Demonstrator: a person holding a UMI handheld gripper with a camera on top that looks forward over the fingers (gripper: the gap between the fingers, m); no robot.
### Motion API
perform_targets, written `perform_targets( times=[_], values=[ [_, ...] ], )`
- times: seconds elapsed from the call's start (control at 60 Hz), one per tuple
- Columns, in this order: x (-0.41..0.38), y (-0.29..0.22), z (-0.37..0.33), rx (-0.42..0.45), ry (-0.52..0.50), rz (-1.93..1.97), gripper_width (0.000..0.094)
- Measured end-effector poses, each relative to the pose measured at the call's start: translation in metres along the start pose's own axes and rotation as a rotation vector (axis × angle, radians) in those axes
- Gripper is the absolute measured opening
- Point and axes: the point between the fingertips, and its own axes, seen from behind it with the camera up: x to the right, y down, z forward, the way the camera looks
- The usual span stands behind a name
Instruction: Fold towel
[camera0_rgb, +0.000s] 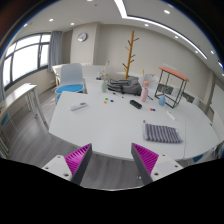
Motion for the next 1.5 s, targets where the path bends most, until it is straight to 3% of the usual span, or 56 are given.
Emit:
perform_targets(
  times=[0.433,0.783,1.2,1.283,1.35,1.4,1.5],
  values=[
    [0.136,0.013,0.06,-0.035,0.17,0.085,0.0853],
    [0.209,0.017,0.198,0.007,0.148,0.128,0.085],
    [0.236,0.042,0.359,-0.078,0.114,0.112,0.0821],
    [0.238,0.05,0.366,-0.097,0.118,0.11,0.0701],
    [0.232,0.05,0.369,-0.106,0.087,0.117,0.039],
    [0.241,0.051,0.367,-0.118,0.134,0.08,0.0051],
    [0.238,0.052,0.368,-0.164,0.15,0.081,0.0036]
  ],
)
